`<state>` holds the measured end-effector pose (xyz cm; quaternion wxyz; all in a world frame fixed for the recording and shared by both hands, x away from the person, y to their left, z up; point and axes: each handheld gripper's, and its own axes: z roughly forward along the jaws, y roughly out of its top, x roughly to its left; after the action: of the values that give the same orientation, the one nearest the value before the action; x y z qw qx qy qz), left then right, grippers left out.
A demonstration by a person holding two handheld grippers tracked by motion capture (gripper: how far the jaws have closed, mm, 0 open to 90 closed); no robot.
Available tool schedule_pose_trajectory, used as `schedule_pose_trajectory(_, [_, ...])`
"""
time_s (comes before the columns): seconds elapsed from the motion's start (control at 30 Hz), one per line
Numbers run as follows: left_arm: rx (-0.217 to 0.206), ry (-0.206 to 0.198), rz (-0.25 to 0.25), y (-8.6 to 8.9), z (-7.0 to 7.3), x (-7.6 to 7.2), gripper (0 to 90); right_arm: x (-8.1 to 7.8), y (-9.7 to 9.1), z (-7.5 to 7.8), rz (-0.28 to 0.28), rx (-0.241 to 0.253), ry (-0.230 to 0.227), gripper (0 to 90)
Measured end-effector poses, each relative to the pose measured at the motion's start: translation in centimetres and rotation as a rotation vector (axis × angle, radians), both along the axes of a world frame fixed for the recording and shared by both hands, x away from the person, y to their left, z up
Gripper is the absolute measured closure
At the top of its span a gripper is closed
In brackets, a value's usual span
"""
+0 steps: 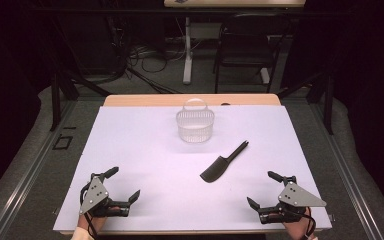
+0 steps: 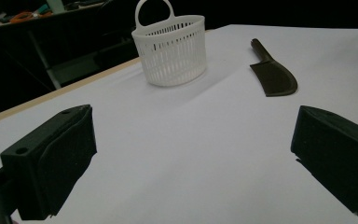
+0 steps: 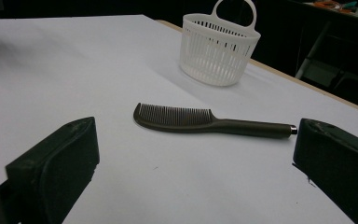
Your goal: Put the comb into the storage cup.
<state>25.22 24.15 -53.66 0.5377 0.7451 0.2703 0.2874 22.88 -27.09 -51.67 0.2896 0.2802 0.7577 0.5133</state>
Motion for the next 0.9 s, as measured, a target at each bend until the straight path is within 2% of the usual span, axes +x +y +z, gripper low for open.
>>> schedule_pose_trajectory(0.33, [0.009,-0.003,0.003,-0.1,0.0,0.1,0.3,1.0,0.5,0.4,-0.013,-0.009,0.013,0.0])
schedule_pose_trajectory(0.47, [0.022,-0.001,0.000,-0.3,-0.1,0.1,0.2,2.3,0.8,0.8,-0.025,-0.013,0.023,0.0])
schedule_pose_trajectory(0.6, [0.016,-0.002,0.001,-0.3,-0.1,0.1,0.3,3.5,1.1,0.9,-0.028,-0.019,0.029,0.0])
schedule_pose_trajectory(0.73, [0.022,0.000,0.003,-0.4,-0.2,0.2,0.3,4.2,1.2,0.9,-0.029,-0.020,0.041,0.0])
schedule_pose_trajectory(0.9, [0.025,0.005,-0.003,-0.4,-0.2,0.1,0.2,5.7,1.6,0.7,-0.033,-0.042,0.080,0.0])
